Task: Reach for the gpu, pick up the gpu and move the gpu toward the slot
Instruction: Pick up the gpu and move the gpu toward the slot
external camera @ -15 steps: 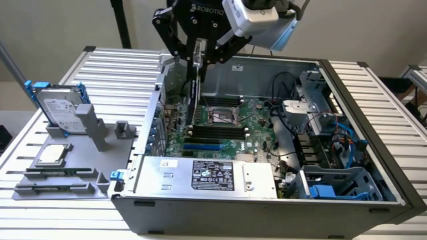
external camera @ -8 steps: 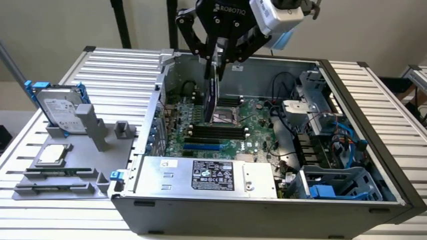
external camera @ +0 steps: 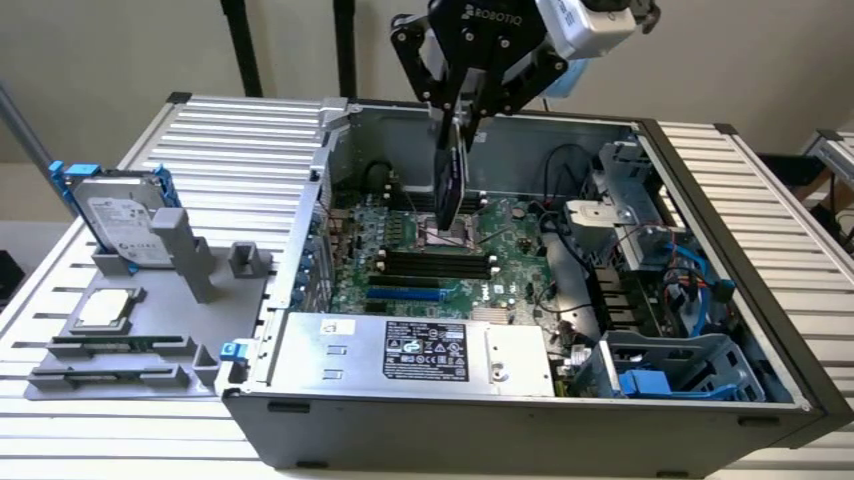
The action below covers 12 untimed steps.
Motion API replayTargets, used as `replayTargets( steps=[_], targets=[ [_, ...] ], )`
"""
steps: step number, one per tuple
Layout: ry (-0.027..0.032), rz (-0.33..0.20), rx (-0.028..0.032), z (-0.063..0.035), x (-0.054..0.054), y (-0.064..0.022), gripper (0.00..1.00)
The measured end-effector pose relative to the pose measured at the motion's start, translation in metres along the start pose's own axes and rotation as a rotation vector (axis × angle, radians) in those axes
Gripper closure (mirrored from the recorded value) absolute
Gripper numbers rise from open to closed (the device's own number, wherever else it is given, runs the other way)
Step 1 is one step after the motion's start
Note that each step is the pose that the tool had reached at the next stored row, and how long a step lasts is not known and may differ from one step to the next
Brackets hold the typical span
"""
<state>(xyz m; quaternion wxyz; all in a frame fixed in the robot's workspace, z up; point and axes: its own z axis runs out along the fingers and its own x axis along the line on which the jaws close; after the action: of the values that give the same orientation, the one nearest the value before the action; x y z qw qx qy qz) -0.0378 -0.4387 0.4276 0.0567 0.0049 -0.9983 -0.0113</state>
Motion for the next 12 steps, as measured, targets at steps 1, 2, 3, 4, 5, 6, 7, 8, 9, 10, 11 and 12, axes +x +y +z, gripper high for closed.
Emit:
replayTargets(
  steps=[1, 2, 3, 4, 5, 6, 7, 8, 9, 10, 11, 12],
  targets=[
    [-0.0037, 0.000, 0.0002, 0.0001, -0.003, 0.0015, 0.74],
    [-0.0088, 0.000, 0.0003, 0.0002, -0.005, 0.0025, 0.74],
    [-0.0141, 0.000, 0.0003, 0.0004, -0.007, 0.0034, 0.74],
    [-0.0196, 0.000, 0.0004, 0.0005, -0.009, 0.0043, 0.74],
    [-0.0235, 0.000, 0.0007, 0.0010, -0.011, 0.0049, 0.74],
    [-0.0267, 0.000, 0.0009, 0.0016, -0.012, 0.0055, 0.74],
    [-0.0295, -0.001, 0.0011, 0.0022, -0.013, 0.0061, 0.74],
    [-0.0328, -0.001, 0.0014, 0.0027, -0.014, 0.0064, 0.74],
    [-0.0373, -0.001, 0.0014, 0.0032, -0.015, 0.0068, 0.74],
    [-0.0423, -0.001, 0.0015, 0.0037, -0.015, 0.0072, 0.74],
    [-0.0495, -0.001, 0.0015, 0.0041, -0.016, 0.0074, 0.74],
    [-0.0561, -0.001, 0.0015, 0.0046, -0.016, 0.0074, 0.74]
  ],
)
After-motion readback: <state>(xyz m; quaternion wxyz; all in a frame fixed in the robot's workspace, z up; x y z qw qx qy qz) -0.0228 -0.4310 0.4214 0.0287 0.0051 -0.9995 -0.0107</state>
